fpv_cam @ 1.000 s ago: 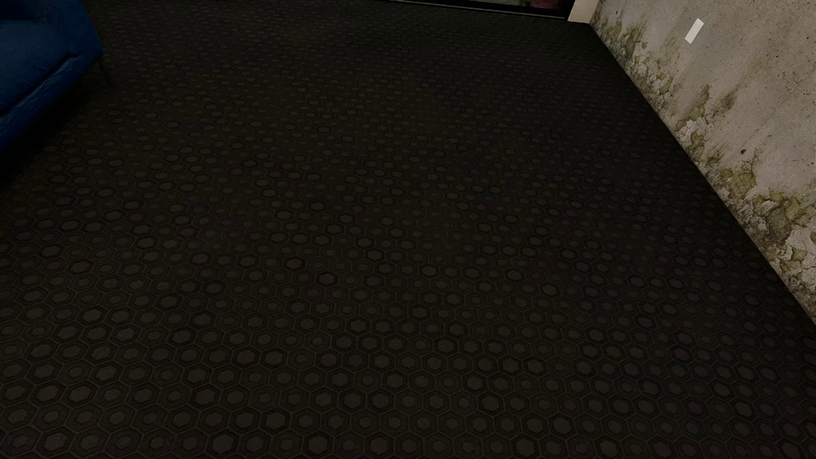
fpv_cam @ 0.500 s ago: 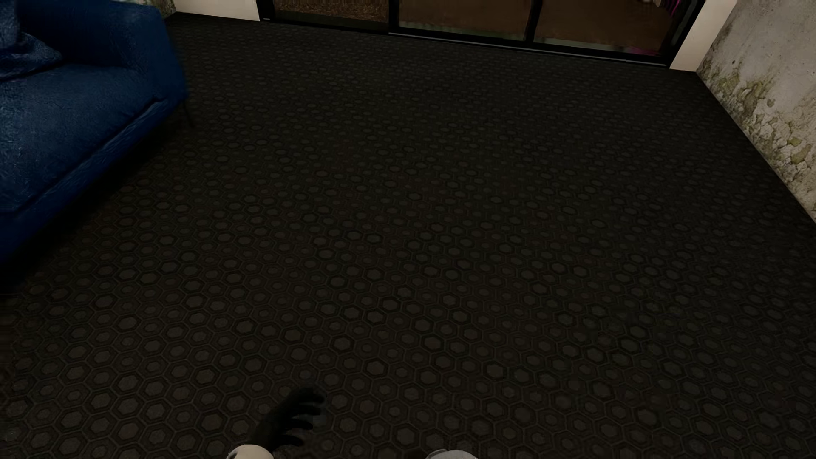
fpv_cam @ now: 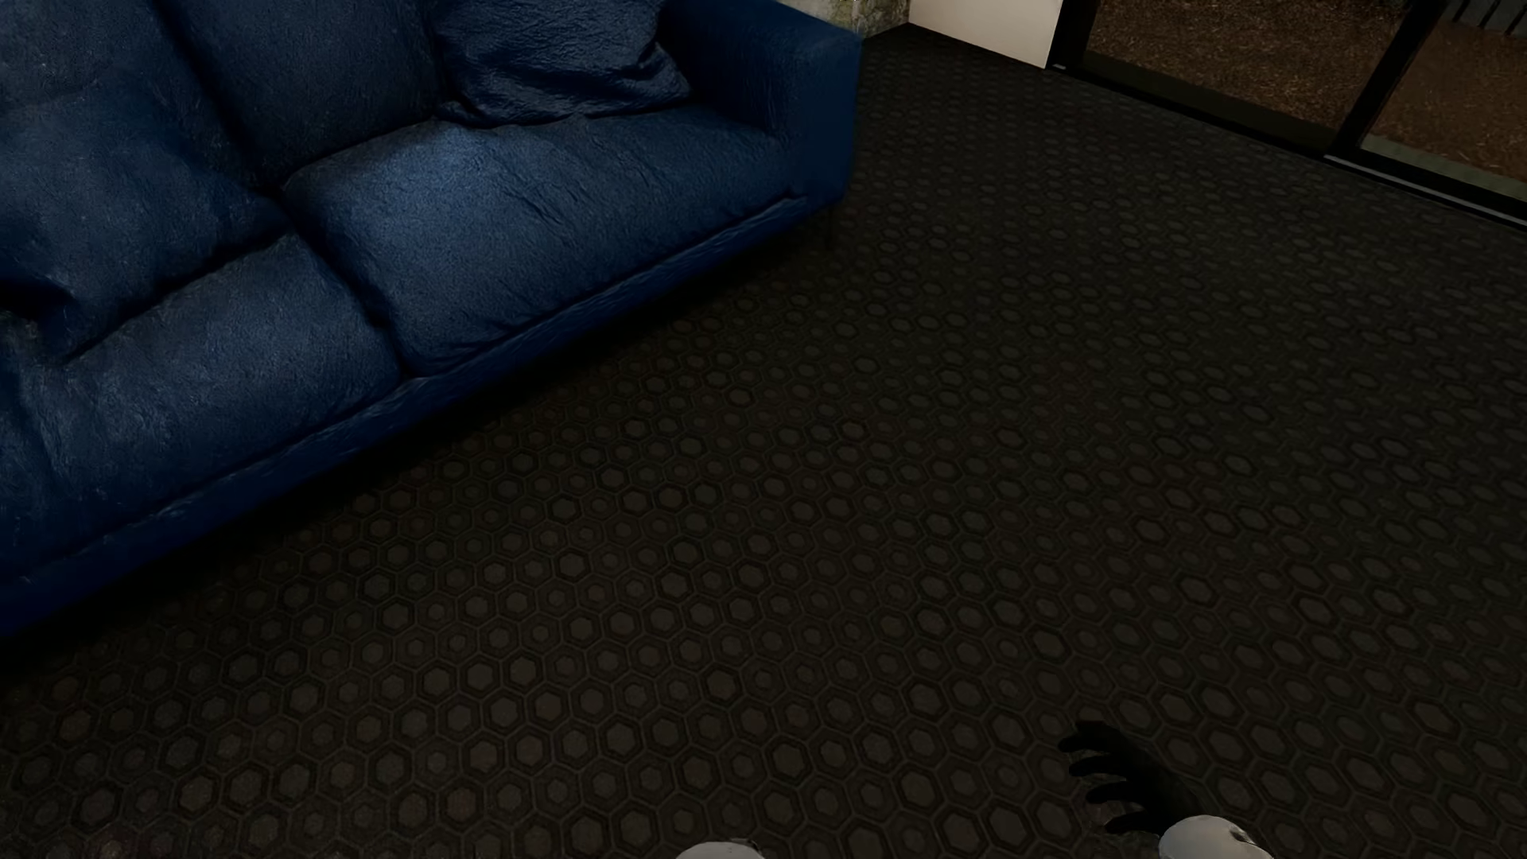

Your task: Go to the sofa

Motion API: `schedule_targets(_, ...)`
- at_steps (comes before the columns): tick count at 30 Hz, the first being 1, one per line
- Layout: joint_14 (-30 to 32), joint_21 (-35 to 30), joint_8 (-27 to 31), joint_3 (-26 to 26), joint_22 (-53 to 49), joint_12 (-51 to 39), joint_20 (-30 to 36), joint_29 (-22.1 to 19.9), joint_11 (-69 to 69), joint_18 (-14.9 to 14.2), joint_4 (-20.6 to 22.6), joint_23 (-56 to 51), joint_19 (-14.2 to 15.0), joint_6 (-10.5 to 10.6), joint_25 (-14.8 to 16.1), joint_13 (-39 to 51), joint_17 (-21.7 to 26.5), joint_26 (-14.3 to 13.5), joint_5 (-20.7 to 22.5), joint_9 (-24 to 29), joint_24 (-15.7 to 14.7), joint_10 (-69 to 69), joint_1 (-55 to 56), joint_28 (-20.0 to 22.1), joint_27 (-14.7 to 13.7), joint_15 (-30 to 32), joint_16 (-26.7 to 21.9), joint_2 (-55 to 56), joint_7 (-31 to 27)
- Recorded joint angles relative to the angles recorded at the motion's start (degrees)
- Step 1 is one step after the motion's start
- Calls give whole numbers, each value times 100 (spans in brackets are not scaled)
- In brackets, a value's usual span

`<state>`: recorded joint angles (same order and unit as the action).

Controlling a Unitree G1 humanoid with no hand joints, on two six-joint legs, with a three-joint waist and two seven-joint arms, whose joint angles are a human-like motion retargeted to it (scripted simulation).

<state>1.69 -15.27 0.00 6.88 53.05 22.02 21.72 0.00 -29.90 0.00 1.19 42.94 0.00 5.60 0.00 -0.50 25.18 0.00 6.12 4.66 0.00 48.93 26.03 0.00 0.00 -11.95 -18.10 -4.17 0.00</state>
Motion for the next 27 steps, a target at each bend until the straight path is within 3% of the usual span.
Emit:
schedule_targets(1, 28, 167, 0, 150, 13, 36, -123, 0, 78, 0, -27, -203, 0, -10, 0, 161, 10, 0, -16, -38, 0, -1067, -1, 0, 0, -228, 67, -222, 0)
schedule_targets(3, -829, 302, 0, 343, 184, 82, -150, 0, 272, 0, -147, -570, 0, 30, 0, 501, 7, 0, 40, -103, 0, -2476, -204, 0, 0, -723, 225, -763, 0)
schedule_targets(4, -1320, 292, 0, 441, 320, 87, -41, 0, 301, 0, -222, -739, 0, 39, 0, 642, -11, 0, 49, -168, 0, -2447, -234, 0, 0, -891, 302, -962, 0)
schedule_targets(5, -1425, 255, 0, 569, 470, 87, 99, 0, 248, 0, -289, -896, 0, 2, 0, 729, -52, 0, 13, -268, 0, -2377, -180, 0, 0, -891, 370, -1045, 0)
schedule_targets(6, -1125, 199, 0, 693, 641, 88, 219, 0, 150, 0, -328, -1028, 0, -90, 0, 747, -122, 0, -50, -392, 0, -2310, -75, 0, 0, -680, 427, -1049, 0)
schedule_targets(7, -432, 126, 0, 739, 831, 91, 316, 0, 39, 0, -282, -1103, 0, -259, 0, 687, -225, 0, -136, -525, 0, -2227, 58, 0, 0, -288, 463, -1023, 0)
schedule_targets(9, 633, -64, 0, 517, 1162, 49, 575, 0, -377, 0, 126, -971, 0, -732, 0, 315, -488, 0, -353, -691, 0, -1955, 129, 0, 0, 895, 407, -1050, 0)
schedule_targets(10, 600, -228, 0, 403, 1183, 9, 618, 0, -852, 0, 328, -779, 0, -915, 0, 68, -590, 0, -468, -692, 0, -1863, -75, 0, 0, 1685, 332, -986, 0)
schedule_targets(12, -96, -973, 0, 344, 854, -59, 339, 0, -2298, 0, 576, -295, 0, -1156, 0, -266, -620, 0, -786, -630, 0, -1923, -740, 0, 0, 3142, 197, -291, 0)
schedule_targets(13, -446, -1478, 0, 272, 616, -122, 168, 0, -3083, 0, 678, -48, 0, -1237, 0, -339, -584, 0, -924, -585, 0, -1966, -1042, 0, 0, 3393, 144, 229, 0)
schedule_targets(14, -672, -1899, 0, 99, 390, -229, 53, 0, -3804, 0, 778, 214, 0, -1284, 0, -409, -567, 0, -996, -538, 0, -2013, -1292, 0, 0, 3219, 82, 744, 0)
schedule_targets(16, -956, -2211, 0, -424, 77, -583, -43, 0, -4600, 0, 929, 875, 0, -1273, 0, -660, -624, 0, -976, -405, 0, -2175, -1850, 0, 0, 2374, -62, 1569, 0)
schedule_targets(19, -1306, -1976, 0, -1297, -212, -1124, -320, 0, -3541, 0, 848, 1810, 0, -1077, 0, -1193, -639, 0, -753, -271, 0, -2359, -2601, 0, 0, 1812, -168, 2327, 0)
schedule_targets(22, -1527, -1965, 0, -2044, -615, -1462, -872, 0, -1239, 0, 612, 1920, 0, -976, 0, -1660, -506, 0, -720, -257, 0, -2355, -2939, 0, 0, 2183, -196, 2560, 0)
schedule_targets(24, -1756, -1877, 0, -2179, -1042, -1508, -1008, 0, 56, 0, 518, 1876, 0, -1080, 0, -1908, -534, 0, -792, -274, 0, -2427, -3249, 0, 0, 2790, -309, 2501, 0)
schedule_targets(27, -2045, -1808, 0, -2107, -1478, -1327, -1116, 0, 862, 0, 356, 1848, 0, -1166, 0, -1994, -588, 0, -755, -286, 0, -2480, -3695, 0, 0, 3015, -363, 2350, 0)
